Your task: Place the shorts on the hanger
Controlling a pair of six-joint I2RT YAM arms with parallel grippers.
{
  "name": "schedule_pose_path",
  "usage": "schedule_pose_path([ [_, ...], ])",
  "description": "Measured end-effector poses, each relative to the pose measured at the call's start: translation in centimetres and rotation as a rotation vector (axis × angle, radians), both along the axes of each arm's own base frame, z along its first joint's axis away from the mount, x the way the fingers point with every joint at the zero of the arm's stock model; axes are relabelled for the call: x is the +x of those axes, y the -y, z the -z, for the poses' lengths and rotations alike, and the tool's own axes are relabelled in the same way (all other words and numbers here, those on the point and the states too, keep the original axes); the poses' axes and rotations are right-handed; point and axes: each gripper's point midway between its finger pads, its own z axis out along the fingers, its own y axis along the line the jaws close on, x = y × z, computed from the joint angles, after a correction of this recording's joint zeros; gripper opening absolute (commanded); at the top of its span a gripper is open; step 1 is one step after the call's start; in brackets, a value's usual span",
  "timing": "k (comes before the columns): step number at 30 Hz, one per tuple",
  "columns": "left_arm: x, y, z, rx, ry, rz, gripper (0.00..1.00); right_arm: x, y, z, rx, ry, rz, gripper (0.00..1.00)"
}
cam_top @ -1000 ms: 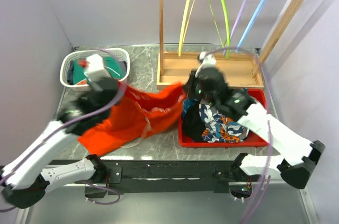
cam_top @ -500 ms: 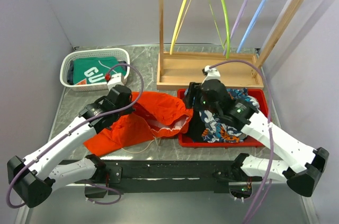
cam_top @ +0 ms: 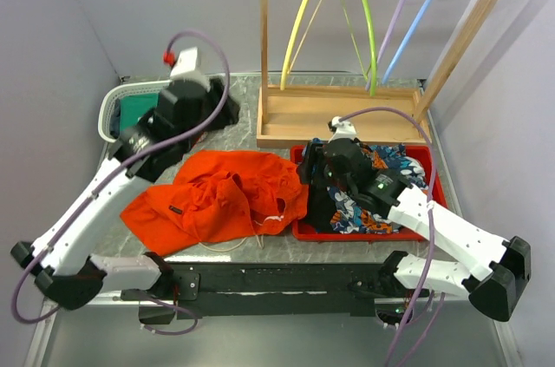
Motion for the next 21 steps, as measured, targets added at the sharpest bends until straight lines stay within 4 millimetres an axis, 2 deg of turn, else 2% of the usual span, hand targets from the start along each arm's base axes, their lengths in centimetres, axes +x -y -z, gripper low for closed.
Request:
schedule_pose_path([
  [3, 1.6, 2.4, -6.0, -0.021, 0.127, 0.037, 0.59, -0.6, 0.3, 1.9, -0.024, -0.031, -0.01, 0.71],
  [5, 2.7, 3.9, -9.2, -0.029, 0.199, 0.058, 0.6, -1.0, 0.5, 2.4, -0.027, -0.036, -0.018, 0.71],
  [8, 4.4, 6.0, -12.6, -0.032, 0.29, 0.085, 0.6, -1.5, 0.9, 2.6, -0.021, -0.028, -0.03, 0.71],
  [11, 6.5, 8.0, -14.8, -0.024, 0.358, 0.106, 0.6, -2.0, 1.1, 2.7, -0.011, -0.022, -0.041, 0.71],
  [15, 9.1, 11.3, -14.8, 0.022, 0.406, 0.148, 0.61, -2.6, 1.4, 2.6, 0.01, -0.008, -0.058, 0.71],
  [19, 10.8, 15.5, -12.4, 0.109, 0.413, 0.199, 0.58, -3.0, 1.8, 2.5, 0.008, 0.008, -0.066, 0.72],
  [21, 11.4, 17.0, -11.1, 0.145, 0.407, 0.209, 0.49, -3.0, 2.0, 2.3, 0.007, 0.017, -0.069, 0.72],
])
